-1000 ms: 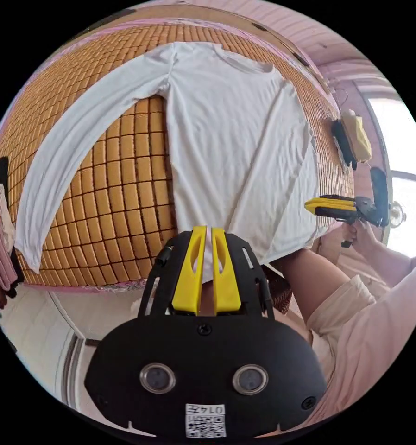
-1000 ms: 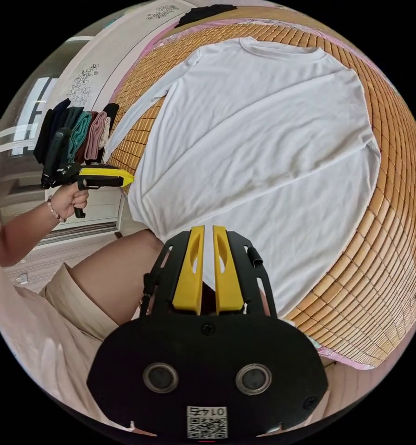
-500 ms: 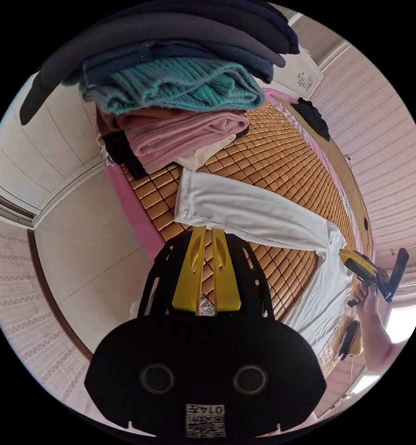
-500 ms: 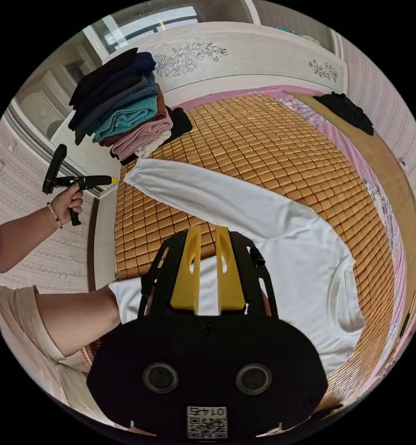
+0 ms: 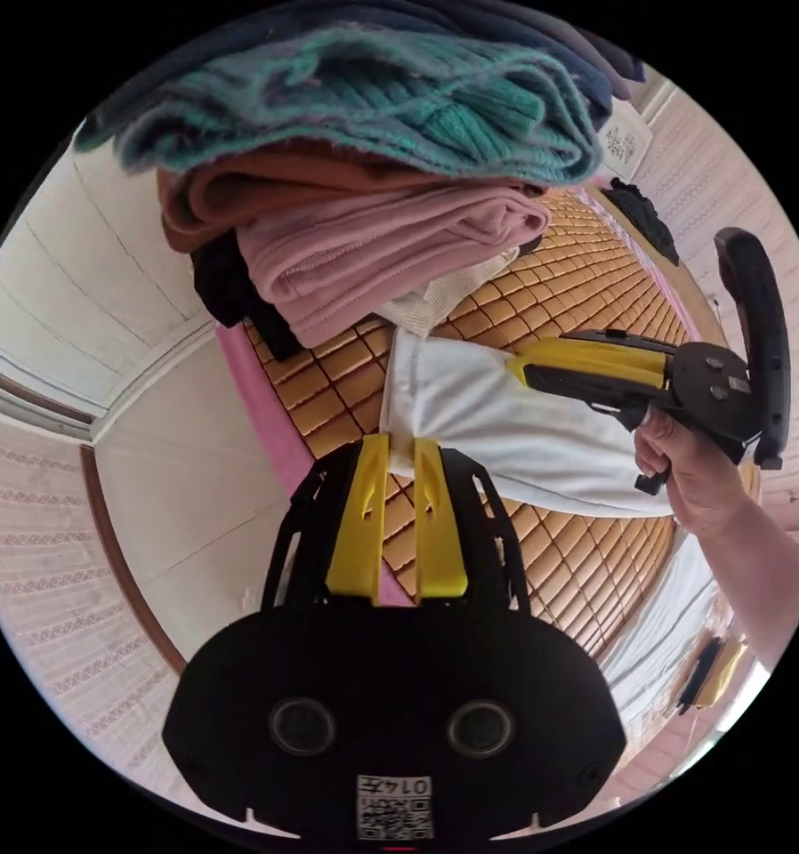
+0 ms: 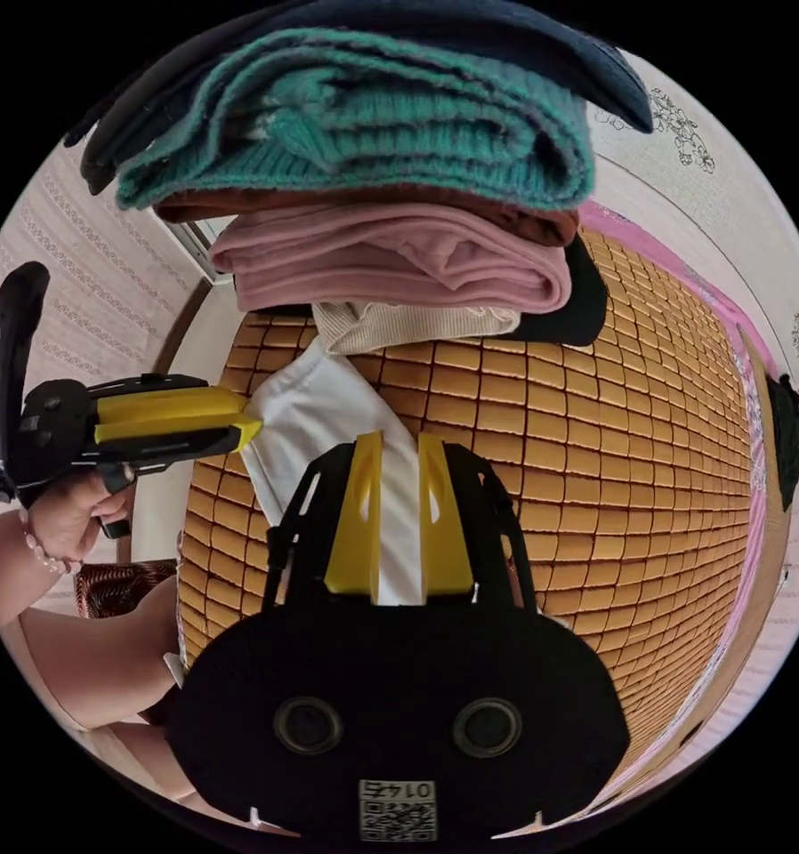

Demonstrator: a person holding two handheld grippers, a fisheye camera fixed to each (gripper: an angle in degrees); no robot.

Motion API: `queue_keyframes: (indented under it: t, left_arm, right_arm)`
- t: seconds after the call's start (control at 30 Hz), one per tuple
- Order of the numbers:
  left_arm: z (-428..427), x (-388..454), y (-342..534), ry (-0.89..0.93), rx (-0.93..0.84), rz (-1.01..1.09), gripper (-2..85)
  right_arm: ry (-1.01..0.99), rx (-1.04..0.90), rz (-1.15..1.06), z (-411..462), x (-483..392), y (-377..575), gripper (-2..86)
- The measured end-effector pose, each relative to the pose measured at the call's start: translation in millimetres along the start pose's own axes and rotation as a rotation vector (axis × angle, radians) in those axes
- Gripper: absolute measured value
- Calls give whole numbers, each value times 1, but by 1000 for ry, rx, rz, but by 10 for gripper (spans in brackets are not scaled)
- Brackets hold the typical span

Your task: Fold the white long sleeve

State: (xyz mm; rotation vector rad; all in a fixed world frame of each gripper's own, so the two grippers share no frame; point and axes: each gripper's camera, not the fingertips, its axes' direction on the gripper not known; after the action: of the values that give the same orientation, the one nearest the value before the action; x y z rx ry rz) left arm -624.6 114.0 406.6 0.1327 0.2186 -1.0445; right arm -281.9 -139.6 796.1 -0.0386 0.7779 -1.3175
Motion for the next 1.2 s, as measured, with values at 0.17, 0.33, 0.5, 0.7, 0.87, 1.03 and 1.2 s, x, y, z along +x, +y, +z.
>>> queue_keyframes:
  t: [0.17,0.33,0.5,0.7,0.87,1.03,1.2]
  left_arm:
    - [-9,14,13,9,14,72,0]
    - [-65,56,35,337,246,249,-6]
    - [-119,159,66,709,346,625,-6]
    - [-152,291,142,1111,186,1139,-5]
    - [-139,362,222,1148,-103,1396,-3]
    - [-117,401,282,1033,-299,1565,-2]
    - [-87,440,352,911,-485,1773,15]
  right_arm:
    - [-44,6,69,-14,10,24,-6]
    - [-125,324,408,-112,67,129,-8]
    - [49,500,580,-213,77,283,-6]
    - [236,503,787,-309,28,472,-4]
    - [215,389,1005,-304,-24,575,-3]
    - [68,296,1243,-234,-63,660,-3]
    - [-6,171,1419,-176,-94,707,-1]
